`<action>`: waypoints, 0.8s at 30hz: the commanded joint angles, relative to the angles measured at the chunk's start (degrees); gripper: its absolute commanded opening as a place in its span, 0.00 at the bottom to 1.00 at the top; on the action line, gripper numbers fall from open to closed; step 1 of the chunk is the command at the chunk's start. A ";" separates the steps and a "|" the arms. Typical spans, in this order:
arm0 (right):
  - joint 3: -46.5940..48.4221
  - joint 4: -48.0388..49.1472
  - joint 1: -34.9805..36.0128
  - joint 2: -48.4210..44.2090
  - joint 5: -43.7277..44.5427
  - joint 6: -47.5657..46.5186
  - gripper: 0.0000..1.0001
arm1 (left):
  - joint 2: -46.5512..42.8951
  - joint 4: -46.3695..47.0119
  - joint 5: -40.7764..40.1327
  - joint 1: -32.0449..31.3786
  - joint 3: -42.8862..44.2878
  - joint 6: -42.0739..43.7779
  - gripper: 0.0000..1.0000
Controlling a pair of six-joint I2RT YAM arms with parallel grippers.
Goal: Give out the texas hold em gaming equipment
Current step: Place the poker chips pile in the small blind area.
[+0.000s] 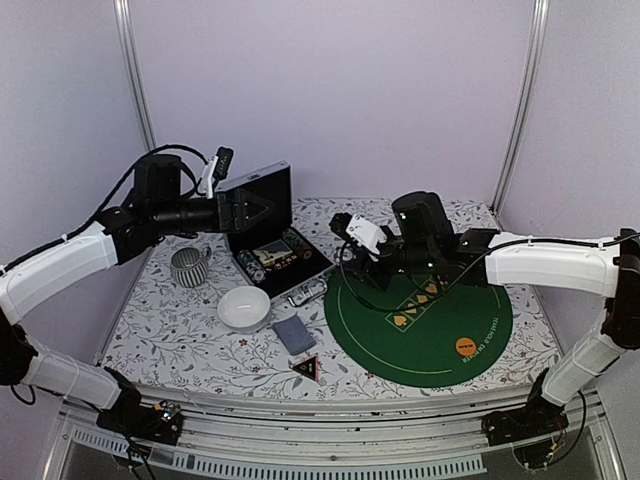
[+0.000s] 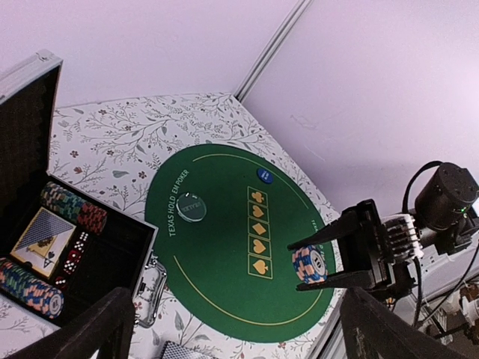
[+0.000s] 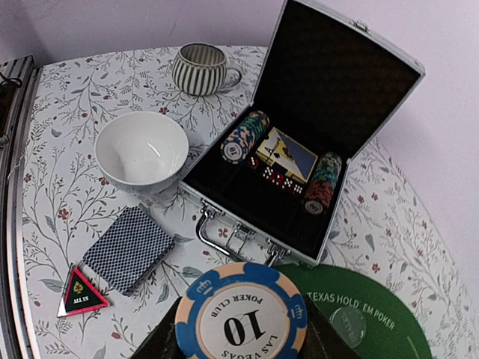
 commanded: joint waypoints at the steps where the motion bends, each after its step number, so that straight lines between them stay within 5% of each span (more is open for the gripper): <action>1: -4.02 -5.76 -0.62 -4.73 5.55 12.66 0.01 | -1.14 -1.33 -0.71 1.31 -1.34 2.38 0.98; 12: -9.41 -7.39 -16.47 -3.83 8.49 21.60 0.01 | -3.23 -2.25 1.17 2.63 -2.11 4.29 0.98; 24: 0.10 -1.69 -35.68 15.35 6.35 18.14 0.01 | -6.55 -4.63 0.67 5.41 -3.56 7.04 0.98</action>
